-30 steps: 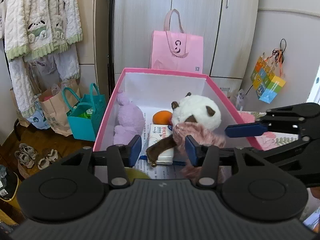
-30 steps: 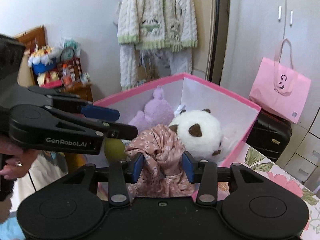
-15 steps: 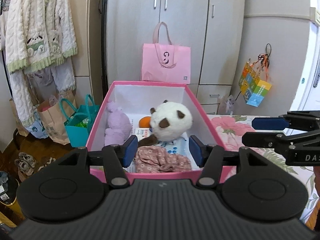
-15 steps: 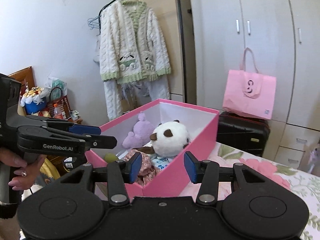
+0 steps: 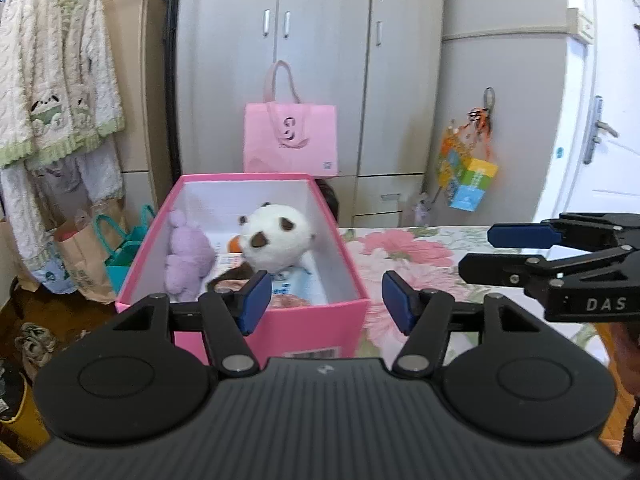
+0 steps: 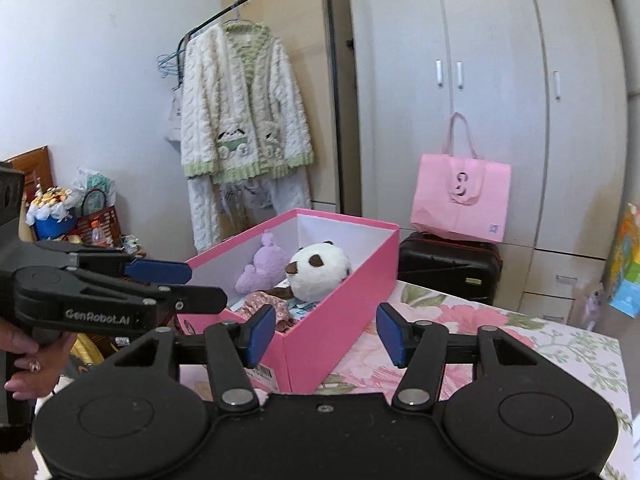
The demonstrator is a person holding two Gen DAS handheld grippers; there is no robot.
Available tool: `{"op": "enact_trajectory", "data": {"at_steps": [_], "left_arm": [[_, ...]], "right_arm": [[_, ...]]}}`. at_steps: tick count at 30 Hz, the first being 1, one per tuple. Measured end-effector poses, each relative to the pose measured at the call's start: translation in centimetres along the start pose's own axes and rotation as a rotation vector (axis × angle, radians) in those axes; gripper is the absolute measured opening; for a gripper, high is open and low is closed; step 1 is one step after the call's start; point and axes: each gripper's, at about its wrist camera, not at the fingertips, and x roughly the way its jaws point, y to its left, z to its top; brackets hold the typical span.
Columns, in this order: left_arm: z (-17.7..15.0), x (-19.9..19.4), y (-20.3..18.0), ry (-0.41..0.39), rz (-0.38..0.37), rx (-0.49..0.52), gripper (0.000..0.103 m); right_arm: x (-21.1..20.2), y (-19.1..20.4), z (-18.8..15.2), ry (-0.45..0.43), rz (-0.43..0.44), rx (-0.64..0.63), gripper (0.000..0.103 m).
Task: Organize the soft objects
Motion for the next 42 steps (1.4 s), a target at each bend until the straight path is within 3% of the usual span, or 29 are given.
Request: {"op": "enact_trajectory", "data": {"at_steps": [10,12,14,15,17,19,22,26,42], "left_arm": [[-0.8,-2.4,-1.7,-0.082,-0.036,-0.027,0.066],[-1.0,-2.4,-1.7,-0.088,-0.034,-0.04,0.07],[-1.3,-2.3,-1.8,-0.094,-0.019,-0.053,0.075],[-1.5,-2.2,-1.9,-0.095,-0.011,-0.058,0.077],[-1.7,-2.0,-1.9,-0.103,0.012,-0.076,0.094],[-1.9,-1.7,-2.0,-0.099,0.036,-0.07,0.102],[-1.9,-1.4,-2.1,-0.087,0.083,-0.059,0.102],[-2.0,-1.4,-2.4,-0.075,0.118,-0.04,0.103],[-2.7,-1.7,-4.2,-0.071,0.185,0.014,0.103]], "right_arm": [[-3.3,0.0,-0.9,-0.012,-0.107,-0.002,0.07],[-3.8,0.0,-1.2,-0.015,-0.125,0.019,0.078],[-4.2,-0.1,-1.4,-0.008,-0.152,0.063,0.097],[-4.4,-0.1,-1.5,-0.011,-0.16,0.077,0.102],[-4.5,-0.2,-1.8,-0.009,-0.186,0.087,0.102],[-4.5,0.0,-2.0,0.005,-0.237,0.083,0.103],[-4.2,0.3,-2.1,0.063,-0.303,0.089,0.103],[-4.3,0.6,-2.3,0.121,-0.326,0.095,0.103],[-5.3,2.4,-3.3,0.048,-0.497,0.114,0.103]]}}
